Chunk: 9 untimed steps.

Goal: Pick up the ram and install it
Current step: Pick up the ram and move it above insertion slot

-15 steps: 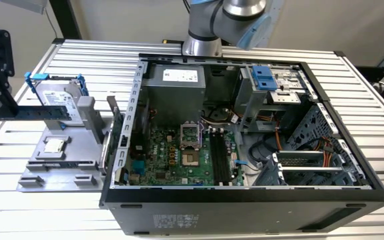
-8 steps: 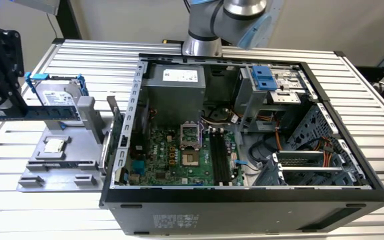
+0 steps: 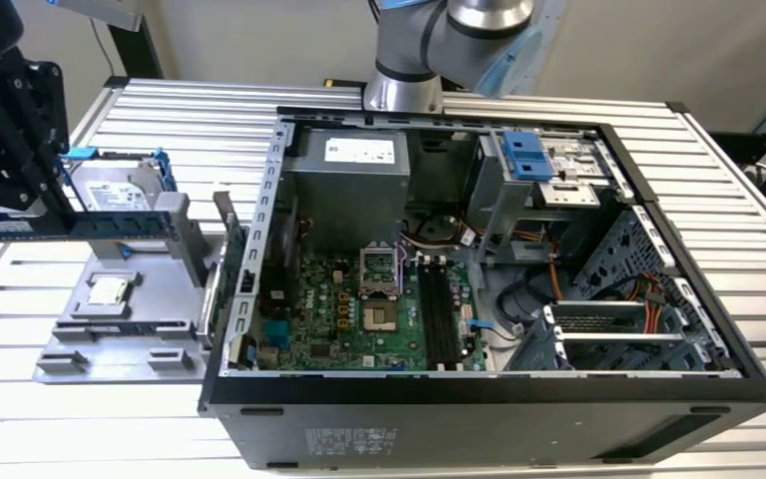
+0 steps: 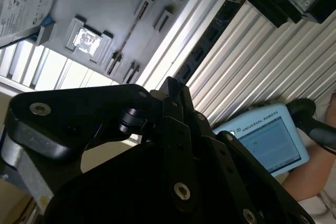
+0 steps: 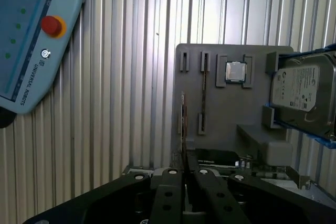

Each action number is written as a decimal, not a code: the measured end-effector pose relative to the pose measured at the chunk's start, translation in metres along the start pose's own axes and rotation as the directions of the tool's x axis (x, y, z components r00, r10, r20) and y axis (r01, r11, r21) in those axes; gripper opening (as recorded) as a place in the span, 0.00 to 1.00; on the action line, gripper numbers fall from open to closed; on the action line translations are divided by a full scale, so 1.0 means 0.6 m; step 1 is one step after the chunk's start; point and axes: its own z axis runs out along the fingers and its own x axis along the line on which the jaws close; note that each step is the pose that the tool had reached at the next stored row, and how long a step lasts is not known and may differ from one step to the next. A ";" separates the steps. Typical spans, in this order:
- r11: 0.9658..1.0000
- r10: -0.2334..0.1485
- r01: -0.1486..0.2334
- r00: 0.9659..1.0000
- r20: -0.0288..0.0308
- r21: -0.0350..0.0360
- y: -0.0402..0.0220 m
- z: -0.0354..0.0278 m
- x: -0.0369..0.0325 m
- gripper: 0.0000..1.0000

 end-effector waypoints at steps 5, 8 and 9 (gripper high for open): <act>1.000 0.000 0.000 1.000 0.000 0.000 -0.016 0.000 0.001 0.00; 1.000 0.000 0.000 1.000 0.000 0.000 -0.027 0.000 0.001 0.00; 1.000 0.000 0.000 1.000 0.000 0.000 -0.030 0.000 0.001 0.00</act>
